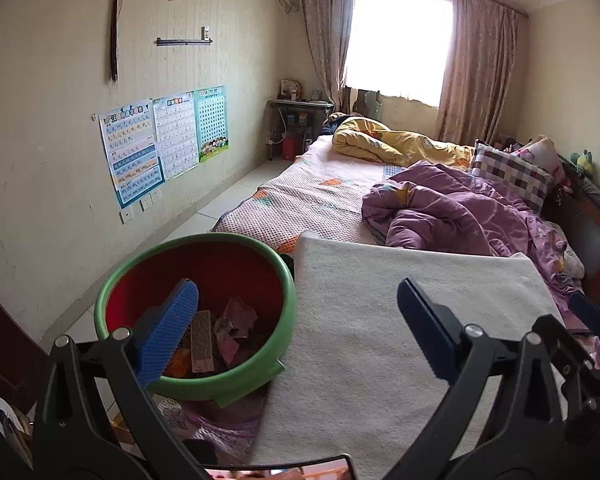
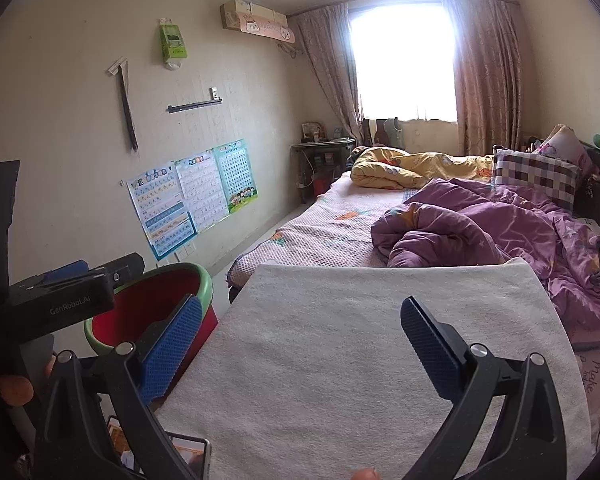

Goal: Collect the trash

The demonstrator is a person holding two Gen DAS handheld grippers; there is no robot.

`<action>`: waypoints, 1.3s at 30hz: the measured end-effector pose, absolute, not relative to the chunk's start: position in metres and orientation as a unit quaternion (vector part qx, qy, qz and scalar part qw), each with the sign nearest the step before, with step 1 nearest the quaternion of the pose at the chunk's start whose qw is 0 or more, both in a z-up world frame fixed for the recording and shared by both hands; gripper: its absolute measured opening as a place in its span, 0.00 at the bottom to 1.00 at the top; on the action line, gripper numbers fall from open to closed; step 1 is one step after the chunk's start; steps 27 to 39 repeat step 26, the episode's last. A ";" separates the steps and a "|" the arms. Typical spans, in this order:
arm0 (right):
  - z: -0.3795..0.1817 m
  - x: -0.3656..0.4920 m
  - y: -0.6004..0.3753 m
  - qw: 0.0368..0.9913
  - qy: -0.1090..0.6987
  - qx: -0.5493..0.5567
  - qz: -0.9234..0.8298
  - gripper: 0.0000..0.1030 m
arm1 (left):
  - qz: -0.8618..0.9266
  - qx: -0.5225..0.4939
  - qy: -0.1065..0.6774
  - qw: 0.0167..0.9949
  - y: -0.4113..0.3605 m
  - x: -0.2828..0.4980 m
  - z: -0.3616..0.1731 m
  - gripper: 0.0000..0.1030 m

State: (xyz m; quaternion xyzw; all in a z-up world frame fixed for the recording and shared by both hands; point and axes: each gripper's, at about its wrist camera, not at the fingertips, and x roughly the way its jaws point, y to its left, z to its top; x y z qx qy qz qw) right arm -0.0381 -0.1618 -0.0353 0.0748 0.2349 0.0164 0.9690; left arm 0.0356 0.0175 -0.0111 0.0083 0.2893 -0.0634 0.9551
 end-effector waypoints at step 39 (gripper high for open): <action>-0.153 -0.026 -0.312 0.902 0.410 0.088 -0.099 0.93 | -0.021 -0.016 0.333 0.943 -0.004 0.013 -0.039 0.95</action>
